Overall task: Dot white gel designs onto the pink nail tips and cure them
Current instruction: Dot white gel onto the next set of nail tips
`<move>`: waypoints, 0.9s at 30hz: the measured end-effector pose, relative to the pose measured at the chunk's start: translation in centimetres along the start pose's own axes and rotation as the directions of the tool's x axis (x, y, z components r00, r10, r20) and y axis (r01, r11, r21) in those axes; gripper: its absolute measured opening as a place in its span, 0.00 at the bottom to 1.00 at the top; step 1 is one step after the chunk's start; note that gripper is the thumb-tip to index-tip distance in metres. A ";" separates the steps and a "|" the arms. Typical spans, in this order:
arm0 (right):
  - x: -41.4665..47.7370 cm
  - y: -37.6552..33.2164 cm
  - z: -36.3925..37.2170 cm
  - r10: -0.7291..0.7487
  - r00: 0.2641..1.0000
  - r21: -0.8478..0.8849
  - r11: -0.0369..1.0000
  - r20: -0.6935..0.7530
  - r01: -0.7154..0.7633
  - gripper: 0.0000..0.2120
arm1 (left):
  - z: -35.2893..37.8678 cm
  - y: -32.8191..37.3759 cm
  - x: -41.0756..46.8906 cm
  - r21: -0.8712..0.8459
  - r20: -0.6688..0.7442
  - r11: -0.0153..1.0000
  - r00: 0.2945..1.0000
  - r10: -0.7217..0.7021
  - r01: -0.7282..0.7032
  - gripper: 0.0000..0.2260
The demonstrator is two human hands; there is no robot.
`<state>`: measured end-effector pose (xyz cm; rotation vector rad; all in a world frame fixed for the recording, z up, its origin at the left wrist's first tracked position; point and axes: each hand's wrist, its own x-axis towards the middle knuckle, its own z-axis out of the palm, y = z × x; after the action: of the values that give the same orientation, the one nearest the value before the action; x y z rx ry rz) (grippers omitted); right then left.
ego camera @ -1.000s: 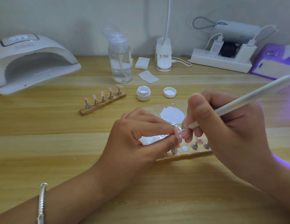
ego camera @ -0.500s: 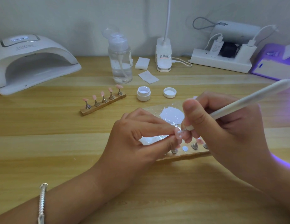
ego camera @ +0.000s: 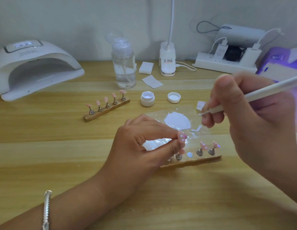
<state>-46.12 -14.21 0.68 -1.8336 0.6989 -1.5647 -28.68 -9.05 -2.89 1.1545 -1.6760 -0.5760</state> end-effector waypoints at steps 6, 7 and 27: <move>1.5 2.0 -1.5 0.144 0.988 0.004 0.990 -0.050 -0.144 0.23 | -0.2 0.0 0.0 0.016 0.017 1.000 1.000 0.000 0.000 0.03; 1.5 2.6 -1.8 0.175 0.983 -0.032 0.984 -0.048 -0.177 0.24 | -0.2 0.0 0.0 0.017 0.020 1.000 1.000 0.001 -0.002 0.02; 0.0 6.3 -3.0 0.181 0.983 -0.272 0.948 0.038 -0.164 0.19 | -0.3 -0.4 -0.1 0.045 0.034 0.999 0.999 0.021 -0.023 0.05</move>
<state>-49.09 -18.69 -3.70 -1.9438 1.0558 -1.3457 -28.25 -9.13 -3.17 1.1630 -1.7366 -0.5486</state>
